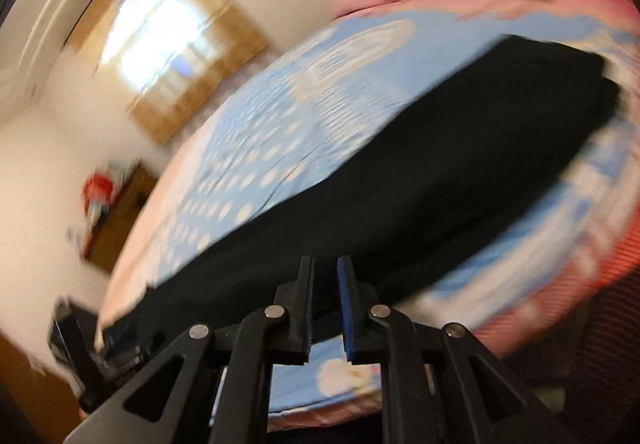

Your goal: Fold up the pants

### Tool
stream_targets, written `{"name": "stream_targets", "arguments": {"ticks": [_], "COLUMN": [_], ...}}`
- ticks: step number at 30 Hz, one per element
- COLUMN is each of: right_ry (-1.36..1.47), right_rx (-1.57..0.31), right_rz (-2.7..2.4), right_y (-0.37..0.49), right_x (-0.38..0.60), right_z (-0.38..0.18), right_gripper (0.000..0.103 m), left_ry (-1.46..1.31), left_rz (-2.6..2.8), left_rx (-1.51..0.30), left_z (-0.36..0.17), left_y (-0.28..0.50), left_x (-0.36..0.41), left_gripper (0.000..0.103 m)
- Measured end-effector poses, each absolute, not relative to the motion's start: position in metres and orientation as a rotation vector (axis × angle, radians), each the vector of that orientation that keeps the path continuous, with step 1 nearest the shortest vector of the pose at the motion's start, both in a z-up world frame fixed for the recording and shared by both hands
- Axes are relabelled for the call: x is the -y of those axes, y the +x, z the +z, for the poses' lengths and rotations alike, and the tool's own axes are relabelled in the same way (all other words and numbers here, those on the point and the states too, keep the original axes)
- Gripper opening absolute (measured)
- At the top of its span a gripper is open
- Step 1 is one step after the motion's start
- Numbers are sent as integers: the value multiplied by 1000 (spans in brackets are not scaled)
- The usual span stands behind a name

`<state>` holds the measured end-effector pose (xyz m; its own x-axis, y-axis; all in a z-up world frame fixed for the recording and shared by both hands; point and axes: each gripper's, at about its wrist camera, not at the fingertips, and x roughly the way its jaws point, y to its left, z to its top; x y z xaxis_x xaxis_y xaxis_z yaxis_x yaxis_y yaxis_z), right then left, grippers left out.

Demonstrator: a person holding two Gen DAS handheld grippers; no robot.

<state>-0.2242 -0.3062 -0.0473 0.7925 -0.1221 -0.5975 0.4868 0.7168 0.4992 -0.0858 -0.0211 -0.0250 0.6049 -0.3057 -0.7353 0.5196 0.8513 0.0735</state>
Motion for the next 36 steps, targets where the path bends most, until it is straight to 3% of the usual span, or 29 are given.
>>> {"name": "stream_targets", "arguments": {"ticks": [6, 12, 16, 21, 29, 36], "right_ry": [617, 671, 504, 503, 543, 623], "right_rx": [-808, -812, -698, -870, -746, -947], "right_rz": [-435, -430, -406, -214, -152, -14], "right_y": [-178, -215, -207, -173, -189, -145], "right_x": [317, 318, 290, 266, 263, 225], "right_z": [-71, -66, -39, -81, -49, -107], "right_gripper": [9, 8, 12, 12, 12, 13], "left_ry": [312, 331, 320, 322, 350, 319], "left_rz": [-465, -458, -454, -486, -484, -479], "left_rx": [-788, -784, -808, -773, -803, -819], "left_z": [-28, -32, -37, -30, -40, -47], "left_y": [-87, -85, -79, -86, -91, -95], "left_x": [27, 20, 22, 34, 42, 38], "left_gripper": [102, 102, 102, 102, 102, 102]}}
